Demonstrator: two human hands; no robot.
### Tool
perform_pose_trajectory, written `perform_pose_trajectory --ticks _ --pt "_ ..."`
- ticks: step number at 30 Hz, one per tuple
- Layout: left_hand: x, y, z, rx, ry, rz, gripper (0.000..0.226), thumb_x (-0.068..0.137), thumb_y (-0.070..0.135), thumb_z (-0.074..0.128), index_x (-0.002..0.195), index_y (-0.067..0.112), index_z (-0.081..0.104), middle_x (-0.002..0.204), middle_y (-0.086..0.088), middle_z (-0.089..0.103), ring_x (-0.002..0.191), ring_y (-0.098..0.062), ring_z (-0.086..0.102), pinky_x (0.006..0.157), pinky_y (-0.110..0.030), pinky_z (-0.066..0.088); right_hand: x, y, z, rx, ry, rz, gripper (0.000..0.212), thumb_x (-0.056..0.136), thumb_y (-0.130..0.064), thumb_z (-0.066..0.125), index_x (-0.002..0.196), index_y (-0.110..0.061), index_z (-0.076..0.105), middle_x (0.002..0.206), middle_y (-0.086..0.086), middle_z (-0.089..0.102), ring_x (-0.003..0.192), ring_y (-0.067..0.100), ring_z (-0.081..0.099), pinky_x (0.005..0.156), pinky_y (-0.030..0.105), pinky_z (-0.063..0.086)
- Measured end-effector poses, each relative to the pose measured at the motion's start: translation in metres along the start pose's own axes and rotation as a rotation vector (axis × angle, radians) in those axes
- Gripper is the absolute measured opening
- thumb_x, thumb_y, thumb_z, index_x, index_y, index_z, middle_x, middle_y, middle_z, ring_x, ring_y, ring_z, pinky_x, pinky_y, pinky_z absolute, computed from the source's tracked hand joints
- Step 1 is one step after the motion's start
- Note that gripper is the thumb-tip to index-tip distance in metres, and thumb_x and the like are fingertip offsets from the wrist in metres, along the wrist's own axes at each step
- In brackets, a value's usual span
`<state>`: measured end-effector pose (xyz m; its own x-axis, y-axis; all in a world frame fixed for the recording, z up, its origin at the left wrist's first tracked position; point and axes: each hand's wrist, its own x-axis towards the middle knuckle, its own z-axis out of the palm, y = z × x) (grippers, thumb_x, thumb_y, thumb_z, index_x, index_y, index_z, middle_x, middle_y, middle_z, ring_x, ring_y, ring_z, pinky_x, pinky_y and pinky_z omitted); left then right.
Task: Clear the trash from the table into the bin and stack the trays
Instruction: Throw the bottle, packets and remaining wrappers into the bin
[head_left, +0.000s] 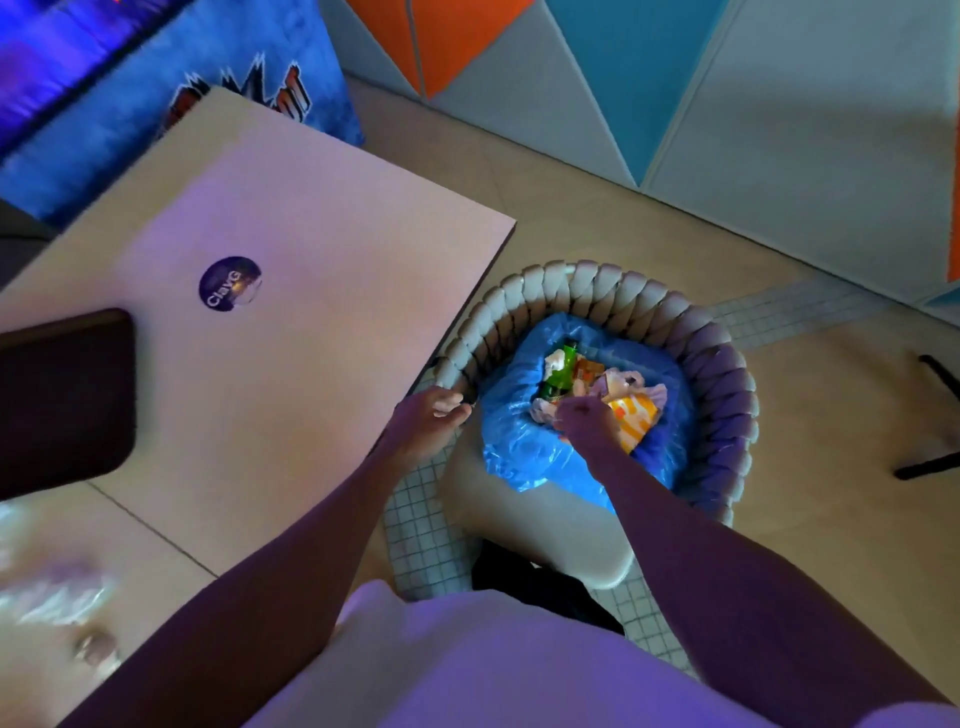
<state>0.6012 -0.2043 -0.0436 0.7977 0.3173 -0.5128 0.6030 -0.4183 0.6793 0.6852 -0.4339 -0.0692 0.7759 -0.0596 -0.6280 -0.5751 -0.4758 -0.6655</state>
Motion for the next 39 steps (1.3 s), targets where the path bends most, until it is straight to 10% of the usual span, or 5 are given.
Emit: perform_pose_trajectory --ticks 5,12,20,39 --pt "-0.05 -0.048 -0.03 -0.028 0.094 -0.035 0.034 0.095 0.039 0.072 0.121 0.017 0.073 0.121 0.001 0.075 0.108 -0.015 0.071 0.098 -0.032 0.055 -0.03 -0.017 0.037 -0.007 -0.112 -0.047 0.016 0.102 -0.007 0.05 0.103 -0.001 0.065 0.091 0.017 0.056 0.073 0.022 0.057 0.067 0.036 0.051" --pt "-0.13 -0.13 -0.07 -0.192 0.242 -0.18 0.023 0.093 0.035 0.073 0.11 0.021 0.076 0.1 0.013 0.075 0.087 0.004 0.066 0.091 -0.023 0.053 -0.094 -0.032 0.118 -0.253 -0.266 -0.191 0.017 0.096 -0.014 0.061 0.097 -0.001 0.072 0.091 0.026 0.07 0.09 0.037 0.067 0.093 0.055 0.055" --pt "-0.211 -0.218 -0.131 -0.355 0.469 -0.29 0.025 0.094 0.033 0.073 0.112 0.016 0.075 0.105 0.0 0.078 0.093 -0.021 0.074 0.092 -0.036 0.058 -0.17 -0.038 0.222 -0.347 -0.416 -0.288 0.023 0.095 -0.016 0.064 0.106 0.002 0.072 0.098 0.027 0.074 0.09 0.035 0.069 0.094 0.058 0.057" --pt "-0.349 -0.391 -0.225 -0.533 0.794 -0.396 0.025 0.095 0.031 0.073 0.115 0.015 0.075 0.111 -0.002 0.078 0.108 -0.02 0.07 0.1 -0.035 0.053 -0.32 -0.021 0.395 -0.711 -0.594 -0.645 0.039 0.089 -0.041 0.076 0.117 -0.014 0.073 0.11 0.002 0.076 0.107 0.02 0.069 0.096 0.032 0.052"
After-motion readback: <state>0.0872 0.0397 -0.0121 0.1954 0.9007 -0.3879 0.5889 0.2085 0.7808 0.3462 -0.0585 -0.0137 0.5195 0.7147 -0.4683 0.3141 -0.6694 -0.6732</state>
